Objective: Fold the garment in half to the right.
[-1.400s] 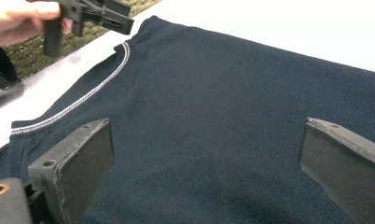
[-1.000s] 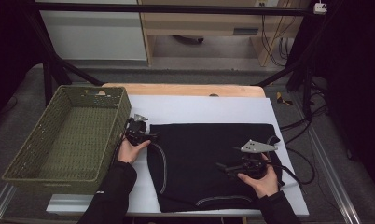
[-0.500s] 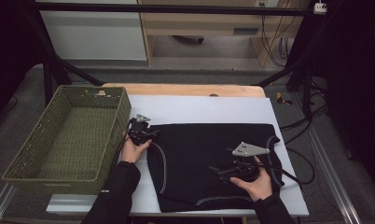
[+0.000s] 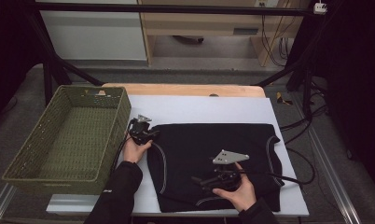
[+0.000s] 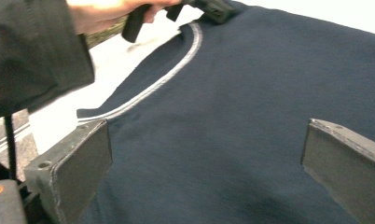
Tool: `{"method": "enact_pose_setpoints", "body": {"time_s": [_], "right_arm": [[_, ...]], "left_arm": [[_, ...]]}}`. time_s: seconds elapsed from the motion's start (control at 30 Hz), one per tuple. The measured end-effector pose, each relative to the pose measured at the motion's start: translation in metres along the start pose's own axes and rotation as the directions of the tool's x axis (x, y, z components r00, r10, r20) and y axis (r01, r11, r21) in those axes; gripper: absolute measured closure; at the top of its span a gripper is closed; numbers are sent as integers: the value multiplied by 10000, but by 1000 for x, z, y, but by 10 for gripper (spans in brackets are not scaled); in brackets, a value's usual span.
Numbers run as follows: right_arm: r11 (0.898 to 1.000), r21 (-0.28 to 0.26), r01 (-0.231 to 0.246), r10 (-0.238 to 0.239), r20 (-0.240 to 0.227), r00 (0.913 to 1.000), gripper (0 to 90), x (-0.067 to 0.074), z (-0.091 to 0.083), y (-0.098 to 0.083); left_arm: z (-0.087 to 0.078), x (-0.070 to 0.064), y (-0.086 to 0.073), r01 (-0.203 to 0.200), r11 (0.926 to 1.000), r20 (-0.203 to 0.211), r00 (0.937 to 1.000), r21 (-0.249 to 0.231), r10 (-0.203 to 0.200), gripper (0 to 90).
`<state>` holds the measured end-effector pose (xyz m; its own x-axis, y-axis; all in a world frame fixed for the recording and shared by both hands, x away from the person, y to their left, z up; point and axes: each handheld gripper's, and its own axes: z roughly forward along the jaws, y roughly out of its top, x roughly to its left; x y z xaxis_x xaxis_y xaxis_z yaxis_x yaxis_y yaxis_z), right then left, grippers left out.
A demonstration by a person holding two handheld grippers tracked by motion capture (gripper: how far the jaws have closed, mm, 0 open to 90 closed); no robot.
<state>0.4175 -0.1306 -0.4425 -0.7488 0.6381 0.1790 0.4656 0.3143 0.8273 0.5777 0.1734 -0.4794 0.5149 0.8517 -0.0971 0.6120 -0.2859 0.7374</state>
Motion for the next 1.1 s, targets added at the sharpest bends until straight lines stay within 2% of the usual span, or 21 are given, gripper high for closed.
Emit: {"method": "enact_pose_setpoints", "body": {"time_s": [0.07,0.17,0.23,0.33,0.4,0.5,0.57,0.63,0.7,0.8,0.9,1.03,1.1], "right_arm": [[10000,0,15,-15,0,10000,30,7,6,0],[9997,21,-227,227,-116,9997,33,13,14,-2],[9996,228,-192,191,46,9998,37,18,19,-2],[9992,291,-276,280,-130,9995,40,25,26,-1],[9988,479,-111,115,-76,9999,46,30,31,0],[9984,557,-94,106,-213,9997,47,36,37,1],[9976,690,108,-98,-142,9999,49,40,41,1],[9976,695,24,-6,-257,9997,50,43,45,0],[9955,916,248,-233,-177,9996,50,48,49,-1],[9949,982,249,-218,-320,9992,50,54,56,-2],[9906,1279,483,-457,-235,9987,55,59,63,-2],[9899,1375,348,-300,-370,9989,60,66,70,-2],[9869,1475,655,-612,-332,9976,62,70,73,-2]], "left_arm": [[0,0,0,8,10000,-8,10000,-2,-8,769],[0,0,-1,5,10000,-21,10000,-40,-5,769],[0,0,-1,-47,10000,-20,10000,-84,47,770],[0,0,-2,-38,9999,27,10000,-111,39,771],[0,1,-2,-36,9999,53,10000,-107,37,772],[0,1,-2,-65,9999,63,10000,-105,66,773],[0,1,-2,-96,9999,48,9999,-115,97,774],[0,1,-2,-93,9999,59,9999,-120,94,775],[0,1,-2,-111,9999,64,9999,-122,112,775],[0,1,-2,-101,9999,98,9999,-136,102,774],[0,1,-2,-86,9999,126,9999,-145,88,775],[0,2,-2,-102,9999,142,9998,-139,104,775],[0,2,-2,-90,9999,163,9998,-140,92,776]]}}
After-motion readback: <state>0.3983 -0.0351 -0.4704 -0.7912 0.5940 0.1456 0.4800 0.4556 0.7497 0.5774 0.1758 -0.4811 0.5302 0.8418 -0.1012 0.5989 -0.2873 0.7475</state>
